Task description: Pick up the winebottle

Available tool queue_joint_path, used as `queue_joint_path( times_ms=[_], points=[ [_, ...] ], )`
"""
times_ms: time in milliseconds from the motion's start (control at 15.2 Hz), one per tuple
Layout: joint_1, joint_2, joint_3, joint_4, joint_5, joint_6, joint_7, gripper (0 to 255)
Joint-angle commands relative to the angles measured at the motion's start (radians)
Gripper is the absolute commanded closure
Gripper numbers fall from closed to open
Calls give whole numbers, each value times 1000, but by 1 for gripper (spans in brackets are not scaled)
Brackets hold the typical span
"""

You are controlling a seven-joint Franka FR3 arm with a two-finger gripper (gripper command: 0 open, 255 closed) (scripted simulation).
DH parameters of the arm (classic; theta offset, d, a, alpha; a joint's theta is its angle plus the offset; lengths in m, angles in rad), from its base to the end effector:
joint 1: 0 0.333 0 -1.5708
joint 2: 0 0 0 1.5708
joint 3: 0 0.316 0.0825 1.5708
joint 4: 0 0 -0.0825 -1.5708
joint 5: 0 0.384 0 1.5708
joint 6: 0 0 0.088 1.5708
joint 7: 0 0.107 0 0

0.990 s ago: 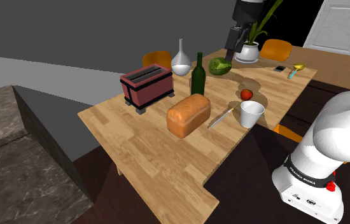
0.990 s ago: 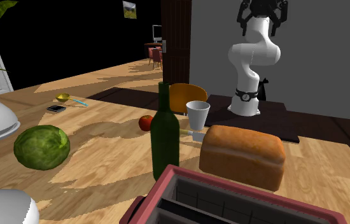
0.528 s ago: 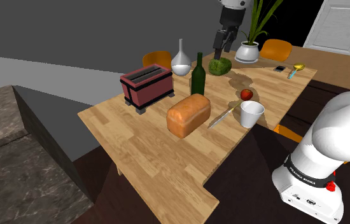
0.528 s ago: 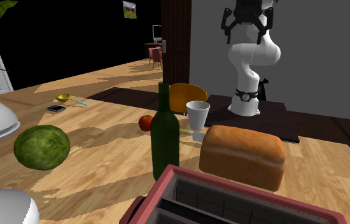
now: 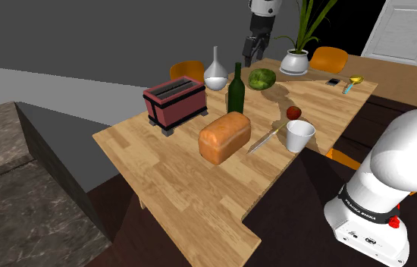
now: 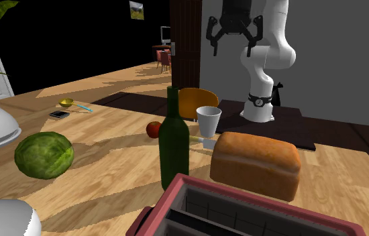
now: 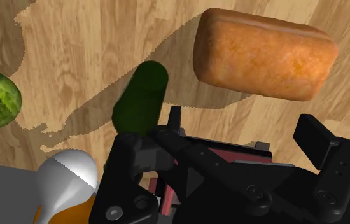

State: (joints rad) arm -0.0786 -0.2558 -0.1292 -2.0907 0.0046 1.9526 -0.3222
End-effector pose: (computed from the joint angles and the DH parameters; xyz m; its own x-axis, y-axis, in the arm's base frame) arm 0.4810 -0.1060 0.5420 0.9861 0.1142 0.1211 0.1149 -0.9934 0.0014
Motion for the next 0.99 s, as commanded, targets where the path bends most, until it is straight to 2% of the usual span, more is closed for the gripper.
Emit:
queue_joint_path(
  times_ms=[0,462,924],
  points=[
    [-5,78,-16,53,11,25,-21,0],
    [-37,344,-60,299,70,40,-100,0],
    [-95,621,-75,616,138,-9,-159,0]
  ],
)
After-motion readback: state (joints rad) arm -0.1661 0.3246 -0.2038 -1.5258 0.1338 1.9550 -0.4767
